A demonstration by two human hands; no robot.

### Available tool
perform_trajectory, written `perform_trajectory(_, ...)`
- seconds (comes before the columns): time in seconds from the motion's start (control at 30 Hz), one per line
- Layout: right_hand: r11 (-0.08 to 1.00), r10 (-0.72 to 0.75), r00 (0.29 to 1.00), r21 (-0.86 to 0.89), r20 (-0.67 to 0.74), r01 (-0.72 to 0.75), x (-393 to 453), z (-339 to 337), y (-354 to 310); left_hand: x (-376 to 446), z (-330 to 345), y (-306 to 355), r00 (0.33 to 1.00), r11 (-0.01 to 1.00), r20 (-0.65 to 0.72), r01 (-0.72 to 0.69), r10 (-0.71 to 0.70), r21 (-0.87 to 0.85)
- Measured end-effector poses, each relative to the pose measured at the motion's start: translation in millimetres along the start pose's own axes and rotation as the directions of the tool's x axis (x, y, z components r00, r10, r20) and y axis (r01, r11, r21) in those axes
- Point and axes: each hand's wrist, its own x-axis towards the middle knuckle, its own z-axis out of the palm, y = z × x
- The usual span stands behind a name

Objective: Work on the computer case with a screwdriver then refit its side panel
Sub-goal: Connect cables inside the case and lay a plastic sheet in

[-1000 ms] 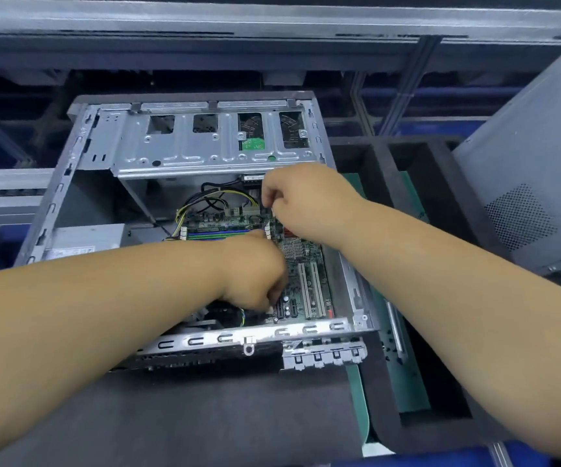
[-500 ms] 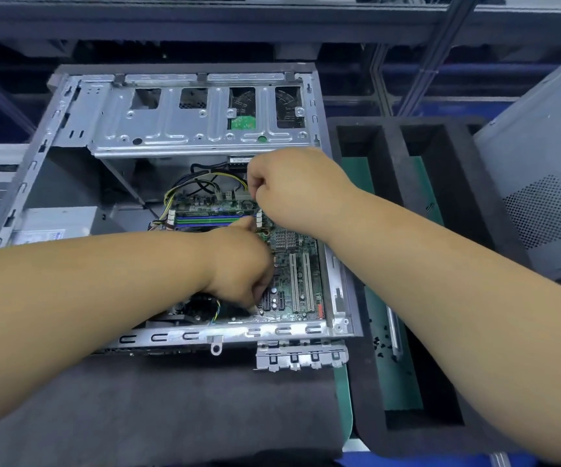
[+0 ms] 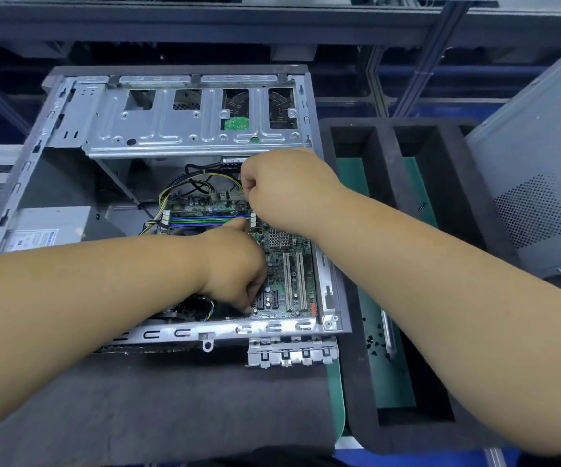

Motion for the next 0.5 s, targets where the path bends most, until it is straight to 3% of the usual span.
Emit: perform_trajectory(0.5,1.0,0.004,1.0,-0.013,-0.013,-0.004,1.7,2.2,0.0,1.0,3.8,0.1,1.0,1.0,-0.019,0.007,-0.007,0.005)
